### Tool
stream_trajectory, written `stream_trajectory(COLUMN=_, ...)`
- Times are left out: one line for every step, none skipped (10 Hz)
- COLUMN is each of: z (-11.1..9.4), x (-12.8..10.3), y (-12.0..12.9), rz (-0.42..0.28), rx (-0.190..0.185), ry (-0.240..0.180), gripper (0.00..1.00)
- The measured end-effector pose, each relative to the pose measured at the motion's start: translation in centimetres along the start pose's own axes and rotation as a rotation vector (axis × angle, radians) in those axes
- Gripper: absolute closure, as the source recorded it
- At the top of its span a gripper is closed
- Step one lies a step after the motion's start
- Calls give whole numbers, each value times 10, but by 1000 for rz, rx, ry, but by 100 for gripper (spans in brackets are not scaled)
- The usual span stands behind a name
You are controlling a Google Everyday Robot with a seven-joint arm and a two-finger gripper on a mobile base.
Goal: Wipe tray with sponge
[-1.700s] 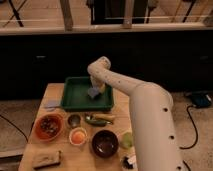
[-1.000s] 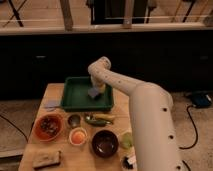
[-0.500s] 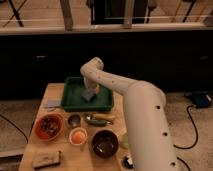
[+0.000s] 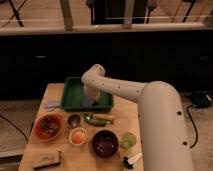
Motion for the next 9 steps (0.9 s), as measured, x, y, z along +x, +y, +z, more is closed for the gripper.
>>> stream_trajectory(z=-2, x=6, y=4, rz=14, rx=1, ry=3, gripper=100)
stream_trajectory(z=-3, x=15, y=4, rz=32, rx=3, ry=7, gripper=100)
stream_trajectory(z=-2, x=33, y=2, rz=50, rx=1, ry=18, gripper=100)
stream_trajectory(z=-2, x=43, y=-2, rz=63, rx=1, ry=22, gripper=100)
stream_trajectory(z=0, x=56, y=-7, rz=75, rx=-3, ry=31, gripper=100)
stream_trajectory(z=4, x=69, y=-15, rz=91, rx=-11, ry=38, gripper=100)
stream_trajectory(z=7, x=73, y=-20, rz=94, rx=-13, ry=40, gripper=100)
stream_trajectory(z=8, x=74, y=-25, rz=92, rx=-9, ry=36, gripper=100)
stream_trajectory(z=10, x=70, y=-31, rz=81, rx=2, ry=19, gripper=100)
